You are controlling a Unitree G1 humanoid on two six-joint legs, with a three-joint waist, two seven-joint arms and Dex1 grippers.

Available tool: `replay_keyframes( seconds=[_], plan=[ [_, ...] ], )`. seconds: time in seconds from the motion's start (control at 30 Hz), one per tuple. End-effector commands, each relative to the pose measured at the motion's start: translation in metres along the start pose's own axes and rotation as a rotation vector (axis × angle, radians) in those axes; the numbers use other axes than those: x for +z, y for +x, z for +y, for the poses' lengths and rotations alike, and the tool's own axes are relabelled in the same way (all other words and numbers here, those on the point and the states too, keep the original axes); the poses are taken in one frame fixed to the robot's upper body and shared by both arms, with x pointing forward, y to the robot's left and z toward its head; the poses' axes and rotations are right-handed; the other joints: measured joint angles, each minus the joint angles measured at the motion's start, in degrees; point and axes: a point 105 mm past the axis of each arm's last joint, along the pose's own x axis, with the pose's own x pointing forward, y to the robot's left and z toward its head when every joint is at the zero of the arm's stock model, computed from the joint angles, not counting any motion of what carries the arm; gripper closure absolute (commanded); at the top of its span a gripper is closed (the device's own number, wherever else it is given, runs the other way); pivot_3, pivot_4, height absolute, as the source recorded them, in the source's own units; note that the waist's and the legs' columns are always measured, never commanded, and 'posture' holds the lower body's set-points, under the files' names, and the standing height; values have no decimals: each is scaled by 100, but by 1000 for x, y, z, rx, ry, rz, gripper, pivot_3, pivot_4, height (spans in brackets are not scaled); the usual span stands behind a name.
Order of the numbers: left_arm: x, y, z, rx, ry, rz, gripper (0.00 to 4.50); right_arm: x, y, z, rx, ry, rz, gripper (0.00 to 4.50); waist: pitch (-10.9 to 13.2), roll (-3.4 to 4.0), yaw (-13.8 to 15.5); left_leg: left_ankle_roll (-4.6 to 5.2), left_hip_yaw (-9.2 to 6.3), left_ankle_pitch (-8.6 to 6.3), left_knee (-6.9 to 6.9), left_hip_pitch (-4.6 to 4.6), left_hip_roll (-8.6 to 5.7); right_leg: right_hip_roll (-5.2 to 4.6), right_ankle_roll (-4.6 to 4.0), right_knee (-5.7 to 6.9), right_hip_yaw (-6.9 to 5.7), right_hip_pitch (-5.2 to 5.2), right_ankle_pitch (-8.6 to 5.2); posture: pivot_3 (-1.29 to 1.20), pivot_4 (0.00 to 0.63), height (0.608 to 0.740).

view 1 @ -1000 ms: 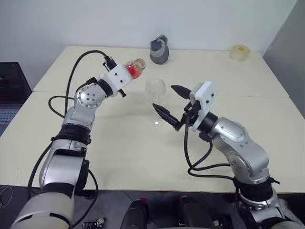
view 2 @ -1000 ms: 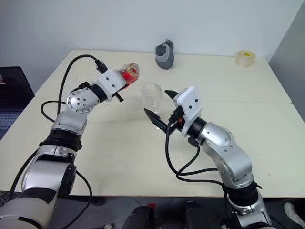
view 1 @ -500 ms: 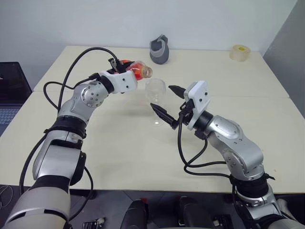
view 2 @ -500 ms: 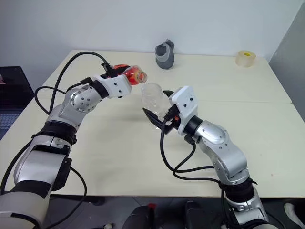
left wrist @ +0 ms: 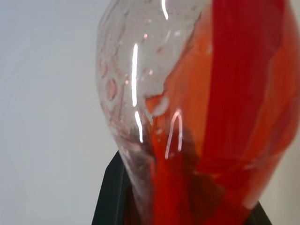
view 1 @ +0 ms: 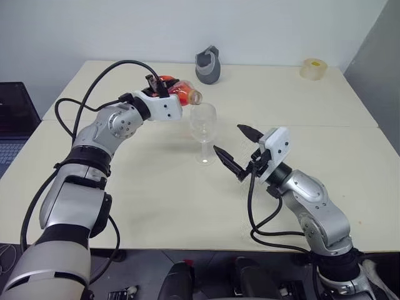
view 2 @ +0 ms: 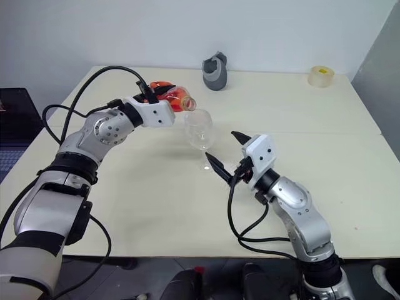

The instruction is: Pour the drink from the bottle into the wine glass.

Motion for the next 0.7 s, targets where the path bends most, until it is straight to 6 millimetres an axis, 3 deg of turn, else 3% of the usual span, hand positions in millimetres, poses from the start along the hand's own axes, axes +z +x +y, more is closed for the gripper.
replay_keyframes(
  seconds=[0.03,0.7],
  plan=[
    [5,0,30,77,47,-25,3730,23,-3,3,15,6,-104,0,0,0,0,0,-1,0,0,-1,0,0,0,0,-1,0,0,0,150,740],
    [6,-2,35,56,150,-40,3730,24,-12,11,95,-10,-114,0,0,0,1,0,18,0,1,1,-1,0,0,1,-1,0,0,0,150,740]
  ],
)
